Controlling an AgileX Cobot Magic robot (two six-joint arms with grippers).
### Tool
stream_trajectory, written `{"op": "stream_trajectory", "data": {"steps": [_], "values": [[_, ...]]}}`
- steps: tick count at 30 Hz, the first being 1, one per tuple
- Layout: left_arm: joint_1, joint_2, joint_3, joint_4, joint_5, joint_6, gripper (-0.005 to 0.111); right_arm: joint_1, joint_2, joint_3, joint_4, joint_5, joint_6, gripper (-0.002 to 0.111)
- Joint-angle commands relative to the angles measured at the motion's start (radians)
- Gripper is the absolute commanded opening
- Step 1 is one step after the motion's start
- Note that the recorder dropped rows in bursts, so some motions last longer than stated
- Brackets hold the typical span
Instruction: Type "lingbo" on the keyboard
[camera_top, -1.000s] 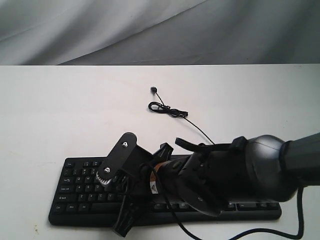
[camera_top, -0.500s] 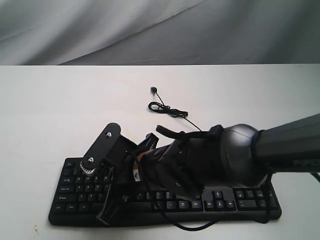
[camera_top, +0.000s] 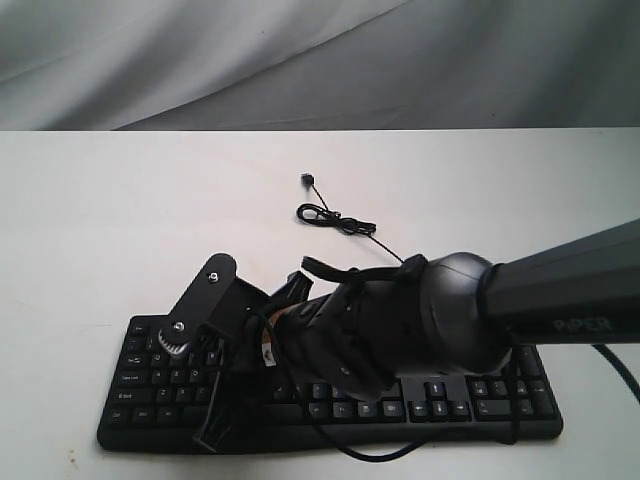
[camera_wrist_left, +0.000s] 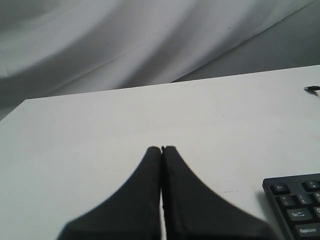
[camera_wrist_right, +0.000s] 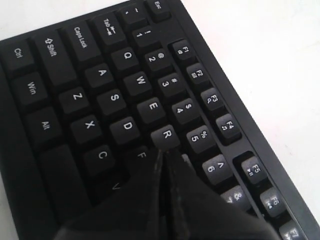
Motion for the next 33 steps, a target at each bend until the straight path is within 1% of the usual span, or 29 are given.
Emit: {"op": "stream_trajectory", "data": {"steps": [1, 11, 18, 23, 28, 33], "values": [[-0.007, -0.004, 0.005, -0.002, -0.01, -0.004, 0.0, -0.009, 0.006, -0.006, -0.005, 0.0, -0.004, 0.0], [-0.007, -0.004, 0.005, -0.002, -0.01, -0.004, 0.0, -0.009, 0.008, -0.006, -0.007, 0.004, -0.004, 0.0], [-0.007, -0.004, 0.005, -0.002, -0.01, -0.004, 0.0, -0.015, -0.083, 0.005, -0.015, 0.059, -0.004, 0.0], [-0.007, -0.004, 0.005, -0.002, -0.01, -0.004, 0.0, -0.015, -0.146, 0.067, -0.01, 0.057, -0.004, 0.0], [-0.007, -0.004, 0.005, -0.002, -0.01, -0.004, 0.0, 0.005, -0.152, 0.114, 0.016, 0.007, -0.004, 0.0], [-0.007, -0.004, 0.005, -0.002, -0.01, -0.004, 0.0, 0.032, -0.122, 0.118, 0.044, -0.051, -0.004, 0.0]]}}
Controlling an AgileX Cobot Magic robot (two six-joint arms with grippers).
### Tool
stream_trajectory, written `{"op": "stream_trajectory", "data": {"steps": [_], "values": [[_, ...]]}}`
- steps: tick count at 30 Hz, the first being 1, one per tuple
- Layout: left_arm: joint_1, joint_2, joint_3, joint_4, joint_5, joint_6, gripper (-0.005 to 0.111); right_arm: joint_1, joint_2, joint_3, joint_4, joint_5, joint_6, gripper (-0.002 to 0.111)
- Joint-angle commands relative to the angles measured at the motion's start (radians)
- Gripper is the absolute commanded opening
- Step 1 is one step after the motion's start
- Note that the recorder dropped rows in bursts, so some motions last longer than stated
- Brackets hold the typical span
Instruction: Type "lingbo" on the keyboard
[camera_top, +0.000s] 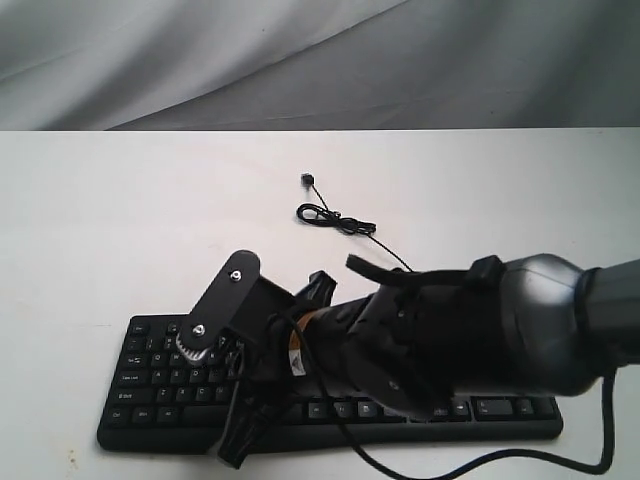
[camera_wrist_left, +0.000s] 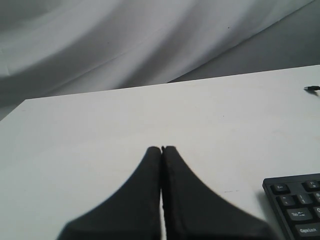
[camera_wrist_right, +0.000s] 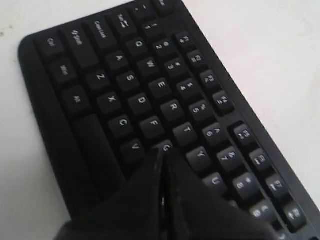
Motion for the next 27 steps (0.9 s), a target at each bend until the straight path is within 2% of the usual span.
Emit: {"op": "stream_trajectory", "data": {"steps": [1, 27], "values": [[-0.007, -0.004, 0.005, -0.002, -0.01, -0.004, 0.0, 0.015, 0.03, 0.002, 0.025, -0.063, -0.004, 0.0], [-0.007, -0.004, 0.005, -0.002, -0.01, -0.004, 0.0, 0.015, 0.097, 0.002, 0.025, -0.108, -0.004, 0.0]]}}
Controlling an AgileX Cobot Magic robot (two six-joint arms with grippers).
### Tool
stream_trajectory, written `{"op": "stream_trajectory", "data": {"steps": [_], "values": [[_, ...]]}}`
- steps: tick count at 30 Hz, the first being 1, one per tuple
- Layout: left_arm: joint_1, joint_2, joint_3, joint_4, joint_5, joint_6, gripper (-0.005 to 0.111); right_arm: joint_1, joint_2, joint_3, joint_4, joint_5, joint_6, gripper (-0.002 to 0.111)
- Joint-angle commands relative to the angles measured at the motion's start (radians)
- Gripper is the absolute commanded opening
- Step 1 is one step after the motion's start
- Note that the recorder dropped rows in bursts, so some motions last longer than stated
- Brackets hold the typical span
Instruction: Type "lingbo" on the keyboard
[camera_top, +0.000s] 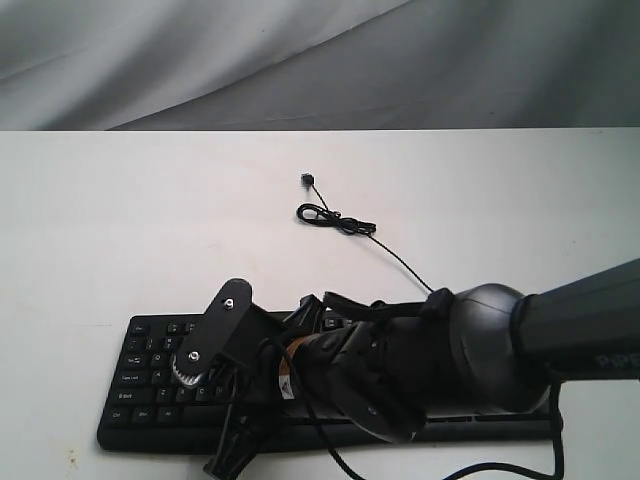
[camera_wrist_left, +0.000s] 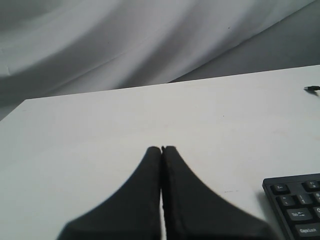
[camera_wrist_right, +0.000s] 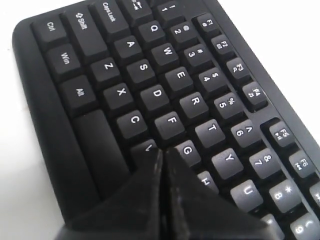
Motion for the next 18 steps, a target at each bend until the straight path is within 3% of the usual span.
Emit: {"op": "stream_trajectory", "data": {"steps": [1, 18], "values": [[-0.007, -0.004, 0.005, -0.002, -0.01, -0.004, 0.0, 0.002, 0.001, 0.0, 0.0, -0.013, -0.004, 0.0], [-0.007, -0.004, 0.005, -0.002, -0.01, -0.004, 0.0, -0.001, 0.001, 0.0, 0.0, -0.007, -0.004, 0.0]]}}
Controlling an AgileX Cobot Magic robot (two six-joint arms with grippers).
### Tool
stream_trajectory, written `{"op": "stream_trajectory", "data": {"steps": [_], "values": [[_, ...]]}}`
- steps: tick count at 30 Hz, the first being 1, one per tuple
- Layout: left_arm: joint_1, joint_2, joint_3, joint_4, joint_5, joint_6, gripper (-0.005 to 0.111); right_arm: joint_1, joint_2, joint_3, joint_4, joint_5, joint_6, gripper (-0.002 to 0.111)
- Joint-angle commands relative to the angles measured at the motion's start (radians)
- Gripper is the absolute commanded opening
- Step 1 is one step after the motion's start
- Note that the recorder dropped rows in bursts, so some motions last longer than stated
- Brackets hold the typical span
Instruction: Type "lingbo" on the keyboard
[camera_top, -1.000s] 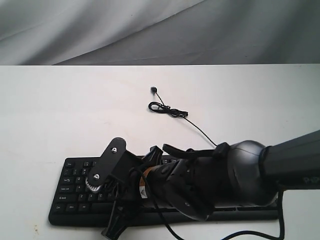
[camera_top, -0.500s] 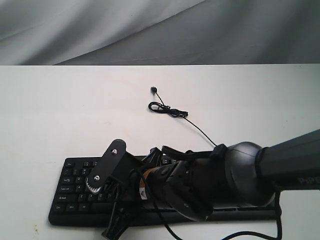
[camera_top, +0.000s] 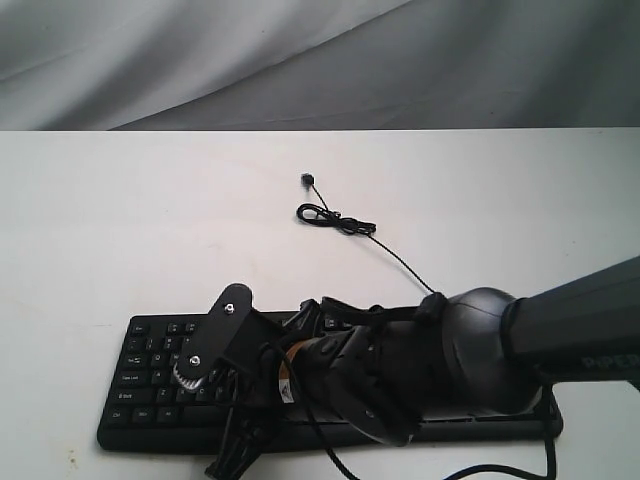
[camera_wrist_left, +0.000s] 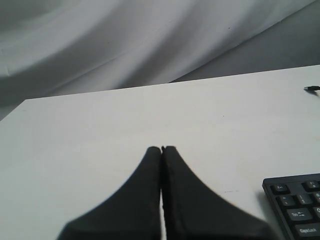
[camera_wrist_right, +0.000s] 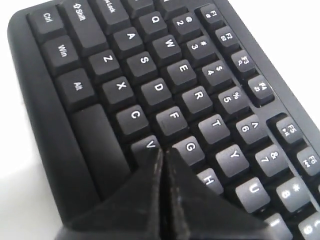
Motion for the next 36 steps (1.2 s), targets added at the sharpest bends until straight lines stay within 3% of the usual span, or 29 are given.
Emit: {"op": "stream_trajectory", "data": {"steps": [1, 13, 23, 36], "values": [[-0.007, -0.004, 0.005, -0.002, -0.01, -0.004, 0.0, -0.004, -0.03, 0.0, 0.0, 0.003, -0.004, 0.0], [-0.007, -0.004, 0.005, -0.002, -0.01, -0.004, 0.0, -0.101, -0.179, 0.06, -0.052, 0.037, -0.004, 0.0], [-0.007, -0.004, 0.005, -0.002, -0.01, -0.004, 0.0, -0.176, -0.175, 0.11, -0.076, -0.01, -0.004, 0.0], [-0.007, -0.004, 0.005, -0.002, -0.01, -0.004, 0.0, -0.187, -0.114, 0.11, -0.083, -0.047, -0.004, 0.0]]}}
